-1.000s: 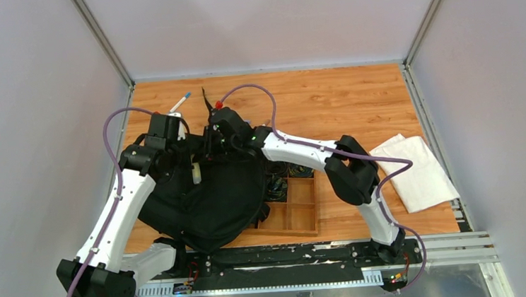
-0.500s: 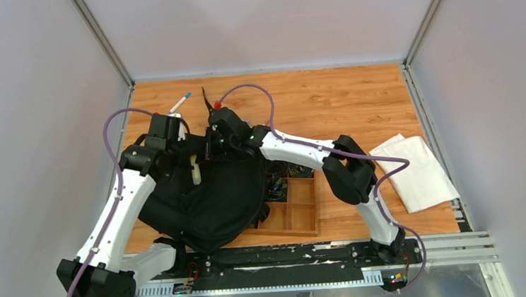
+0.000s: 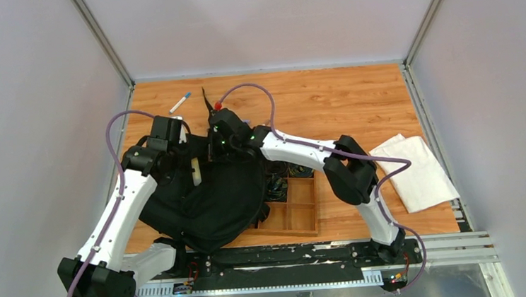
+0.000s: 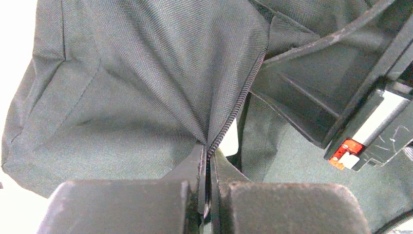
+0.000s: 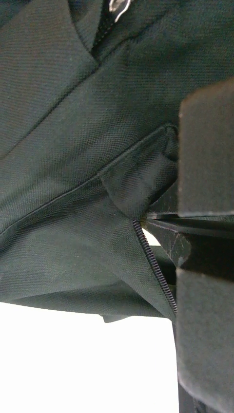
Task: Pack the student bag
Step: Place the stationery in the student bag.
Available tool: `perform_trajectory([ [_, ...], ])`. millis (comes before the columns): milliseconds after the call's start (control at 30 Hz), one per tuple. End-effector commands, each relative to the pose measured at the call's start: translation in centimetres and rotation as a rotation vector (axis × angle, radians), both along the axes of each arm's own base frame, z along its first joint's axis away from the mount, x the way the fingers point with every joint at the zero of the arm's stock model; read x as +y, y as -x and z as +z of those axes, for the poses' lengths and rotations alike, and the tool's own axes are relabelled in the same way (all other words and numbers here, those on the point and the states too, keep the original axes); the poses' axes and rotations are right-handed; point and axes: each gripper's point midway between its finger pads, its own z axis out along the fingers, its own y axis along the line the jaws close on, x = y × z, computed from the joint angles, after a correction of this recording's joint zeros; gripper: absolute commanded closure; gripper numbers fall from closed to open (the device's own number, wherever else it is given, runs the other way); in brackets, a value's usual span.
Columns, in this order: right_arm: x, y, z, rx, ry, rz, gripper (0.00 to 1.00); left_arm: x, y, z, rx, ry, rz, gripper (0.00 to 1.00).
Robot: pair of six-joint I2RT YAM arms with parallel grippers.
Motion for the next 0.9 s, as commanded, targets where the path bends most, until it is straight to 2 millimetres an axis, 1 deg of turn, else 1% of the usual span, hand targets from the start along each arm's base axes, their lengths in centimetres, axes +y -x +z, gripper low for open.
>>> perform_trajectory([
  [0,1.2,-0.3,-1.1,-0.024,0.046,0.017,0.98,-0.4,0.6,0.1,0.004,0.023,-0.015,1.00],
  [100,2.8,0.5,-0.9,-0.022,0.027,0.064,0.98,-0.4,0.6,0.0,0.005,0.019,-0.012,1.00],
  [200,4.8,1.9,0.5,-0.039,-0.027,0.150,0.97,-0.3,0.7,-0.3,0.011,0.017,-0.007,1.00],
  [233,5.1,2.3,0.8,-0.040,-0.033,0.172,0.97,-0.3,0.7,-0.4,0.014,0.017,-0.007,1.00],
  [300,5.3,2.9,1.5,-0.039,-0.055,0.200,0.97,-0.2,0.8,-0.4,0.015,0.015,-0.005,1.00],
  [400,4.4,3.2,2.8,-0.060,-0.082,0.200,0.96,-0.2,0.7,-0.3,0.011,0.015,0.000,1.00],
  [533,2.0,3.2,5.0,-0.106,-0.107,0.175,0.93,-0.2,0.7,-0.3,0.011,0.015,0.002,1.00],
  [633,-0.6,3.6,5.8,-0.134,-0.090,0.159,0.91,-0.2,0.6,-0.4,0.010,0.014,-0.001,1.00],
  [667,-1.8,3.8,5.1,-0.136,-0.066,0.148,0.90,-0.2,0.6,-0.4,0.009,0.016,-0.003,1.00],
  [733,-3.9,4.0,5.5,-0.158,-0.047,0.126,0.88,-0.4,0.6,-0.9,0.014,0.023,-0.009,1.00],
  [800,-6.6,3.2,6.0,-0.190,-0.004,0.055,0.84,-0.6,0.5,-1.6,0.023,0.028,-0.009,1.00],
  [867,-10.2,1.2,6.0,-0.231,0.062,-0.070,0.76,-0.9,0.5,-2.5,0.044,0.039,-0.011,1.00],
])
